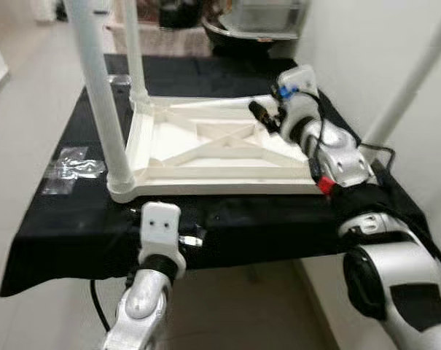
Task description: Building children table
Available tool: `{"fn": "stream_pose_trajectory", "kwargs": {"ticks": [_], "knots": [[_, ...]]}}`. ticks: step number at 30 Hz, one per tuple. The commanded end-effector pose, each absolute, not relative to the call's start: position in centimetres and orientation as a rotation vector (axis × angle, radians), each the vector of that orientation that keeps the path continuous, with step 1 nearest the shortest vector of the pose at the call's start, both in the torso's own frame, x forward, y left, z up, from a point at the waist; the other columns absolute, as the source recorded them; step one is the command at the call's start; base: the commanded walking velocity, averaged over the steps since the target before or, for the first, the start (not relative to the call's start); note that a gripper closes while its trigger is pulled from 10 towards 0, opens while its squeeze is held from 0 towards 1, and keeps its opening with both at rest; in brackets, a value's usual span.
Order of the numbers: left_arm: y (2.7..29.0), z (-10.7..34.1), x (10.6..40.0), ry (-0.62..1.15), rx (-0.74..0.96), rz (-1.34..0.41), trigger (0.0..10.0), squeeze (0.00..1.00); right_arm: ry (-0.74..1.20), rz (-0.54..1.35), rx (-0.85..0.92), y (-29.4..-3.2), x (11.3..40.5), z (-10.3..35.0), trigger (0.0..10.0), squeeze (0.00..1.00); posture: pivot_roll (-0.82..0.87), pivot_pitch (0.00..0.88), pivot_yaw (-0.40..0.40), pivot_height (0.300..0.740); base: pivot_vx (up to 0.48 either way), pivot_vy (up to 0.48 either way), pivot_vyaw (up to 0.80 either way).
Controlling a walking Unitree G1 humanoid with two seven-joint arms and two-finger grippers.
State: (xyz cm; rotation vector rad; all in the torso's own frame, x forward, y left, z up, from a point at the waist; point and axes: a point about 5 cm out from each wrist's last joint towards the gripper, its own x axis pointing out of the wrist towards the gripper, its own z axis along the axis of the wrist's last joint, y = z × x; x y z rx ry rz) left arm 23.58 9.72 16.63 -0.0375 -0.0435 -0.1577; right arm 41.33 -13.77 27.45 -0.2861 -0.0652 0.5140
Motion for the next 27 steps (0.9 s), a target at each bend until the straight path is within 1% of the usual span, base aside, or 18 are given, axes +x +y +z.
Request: {"fn": "stream_pose_trajectory", "kwargs": {"ticks": [1, 4, 5, 10, 11, 12, 14, 17, 18, 19, 25, 27], "knots": [[9.5, 16.3, 23.1, -0.02, -0.044, -0.183, 10.0, 0.0, 0.023, 0.645, -0.36, -12.9, 41.2, 26.2, 10.0, 0.0, 0.02, 0.192, -0.136, 0.74, 0.0, 0.0, 0.0], [9.3, 16.1, 22.8, -0.008, -0.054, -0.2, 10.0, 0.0, 0.06, 0.696, -0.41, -12.8, 41.1, 25.8, 10.0, 0.0, 0.02, 0.197, -0.137, 0.74, 0.0, 0.0, 0.0], [8.8, 15.7, 22.4, 0.014, -0.08, -0.23, 10.0, 0.0, 0.124, 0.739, -0.444, -12.7, 41.1, 25.4, 10.0, 0.0, 0.01, 0.203, -0.137, 0.74, 0.0, 0.0, 0.0], [8.1, 15.1, 21.6, 0.039, -0.088, -0.283, 10.0, 0.0, 0.169, 0.758, -0.502, -12.3, 41.3, 25.3, 10.0, 0.0, 0.02, 0.207, -0.138, 0.74, 0.0, 0.0, 0.0], [7.7, 15.0, 21.2, 0.05, -0.091, -0.299, 10.0, 0.0, 0.177, 0.76, -0.515, -11.9, 41.4, 25.5, 10.0, 0.0, 0.01, 0.212, -0.14, 0.74, 0.0, 0.0, 0.0], [7.5, 15.0, 21.0, 0.055, -0.091, -0.312, 10.0, 0.0, 0.175, 0.787, -0.537, -11.0, 41.4, 25.8, 10.0, 1.0, 0.02, 0.225, -0.143, 0.74, 0.0, 0.0, 0.0], [7.4, 15.2, 20.9, 0.06, -0.102, -0.32, 10.0, 0.0, 0.192, 0.85, -0.576, -9.7, 41.3, 26.1, 10.0, 1.0, 0.02, 0.232, -0.145, 0.74, 0.0, 0.0, 0.0], [7.4, 15.3, 20.8, 0.061, -0.103, -0.32, 10.0, 0.0, 0.198, 0.873, -0.592, -9.3, 41.2, 26.2, 10.0, 1.0, 0.02, 0.232, -0.145, 0.74, 0.0, 0.0, 0.0], [7.3, 15.4, 20.7, 0.061, -0.107, -0.321, 10.0, 0.0, 0.215, 0.88, -0.606, -8.9, 41.2, 26.2, 10.0, 1.0, 0.02, 0.247, -0.152, 0.74, 0.0, 0.0, 0.0], [7.3, 15.5, 20.5, 0.061, -0.11, -0.322, 10.0, 0.0, 0.237, 0.894, -0.648, -8.6, 41.1, 26.1, 10.0, 0.0, 0.02, 0.259, -0.157, 0.74, 0.0, 0.0, 0.0], [7.0, 15.8, 19.6, 0.065, -0.117, -0.33, 10.0, 0.0, 0.33, 0.886, -0.788, -8.2, 41.1, 25.3, 10.0, 0.0, 0.01, 0.276, -0.163, 0.74, 0.0, 0.0, 0.0], [7.0, 15.8, 19.6, 0.065, -0.117, -0.33, 10.0, 0.0, 0.33, 0.886, -0.788, -8.2, 41.1, 25.3, 10.0, 0.0, 0.01, 0.276, -0.163, 0.74, 0.0, 0.0, 0.0]]}}
